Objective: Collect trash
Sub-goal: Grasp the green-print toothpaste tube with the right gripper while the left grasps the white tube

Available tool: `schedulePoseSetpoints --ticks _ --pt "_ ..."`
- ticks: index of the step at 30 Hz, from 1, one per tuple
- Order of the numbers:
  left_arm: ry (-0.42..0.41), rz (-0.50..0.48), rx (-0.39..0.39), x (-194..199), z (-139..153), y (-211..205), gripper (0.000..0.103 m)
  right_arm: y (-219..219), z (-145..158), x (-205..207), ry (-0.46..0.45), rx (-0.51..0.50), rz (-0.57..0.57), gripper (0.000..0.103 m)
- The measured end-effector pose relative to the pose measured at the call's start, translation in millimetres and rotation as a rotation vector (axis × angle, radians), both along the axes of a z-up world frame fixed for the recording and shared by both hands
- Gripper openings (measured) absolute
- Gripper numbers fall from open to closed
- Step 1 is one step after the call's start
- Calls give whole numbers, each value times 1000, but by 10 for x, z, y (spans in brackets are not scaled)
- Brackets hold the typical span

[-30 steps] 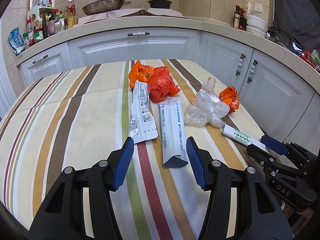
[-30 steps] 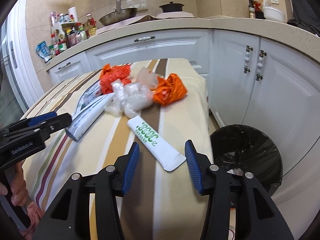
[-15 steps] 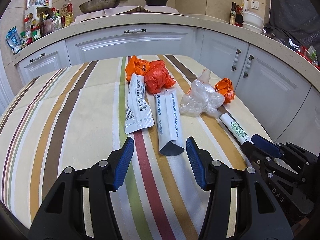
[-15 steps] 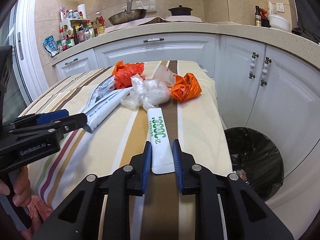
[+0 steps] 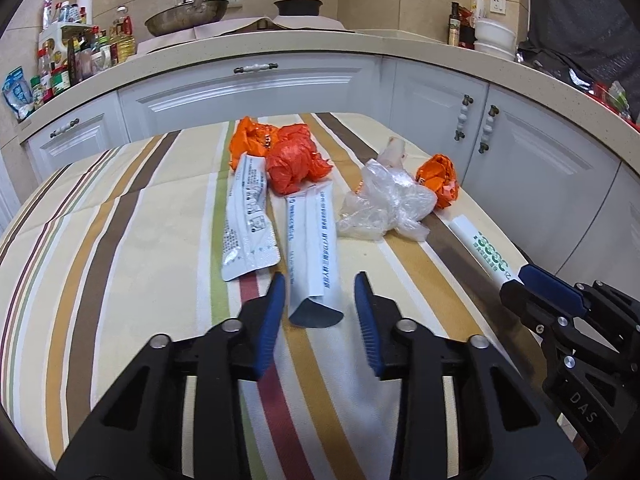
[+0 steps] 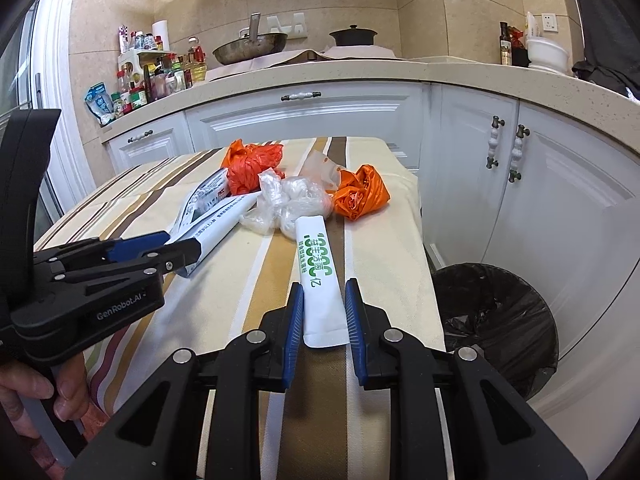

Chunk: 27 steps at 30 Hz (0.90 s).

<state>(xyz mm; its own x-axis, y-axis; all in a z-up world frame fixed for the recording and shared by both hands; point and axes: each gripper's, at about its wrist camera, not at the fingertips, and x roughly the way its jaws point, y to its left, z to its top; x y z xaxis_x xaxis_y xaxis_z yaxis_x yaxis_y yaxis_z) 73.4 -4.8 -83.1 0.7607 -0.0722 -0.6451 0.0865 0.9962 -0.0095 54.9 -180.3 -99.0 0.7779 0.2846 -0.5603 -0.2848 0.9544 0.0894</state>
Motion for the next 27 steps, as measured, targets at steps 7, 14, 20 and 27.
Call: schedulePoseSetpoints --ticks 7,14,20,27 --pt "-3 -13 -9 -8 -9 1 9 -10 -4 -10 -5 9 -6 23" --pt "-8 -10 -13 -95 21 42 6 -7 22 -36 -16 11 -8 23" --pt "-16 -6 -22 -225 91 129 6 16 53 -69 -35 -5 -17 23" --pt "-49 -24 -21 -391 216 165 5 43 136 -116 -70 -34 -33 23"
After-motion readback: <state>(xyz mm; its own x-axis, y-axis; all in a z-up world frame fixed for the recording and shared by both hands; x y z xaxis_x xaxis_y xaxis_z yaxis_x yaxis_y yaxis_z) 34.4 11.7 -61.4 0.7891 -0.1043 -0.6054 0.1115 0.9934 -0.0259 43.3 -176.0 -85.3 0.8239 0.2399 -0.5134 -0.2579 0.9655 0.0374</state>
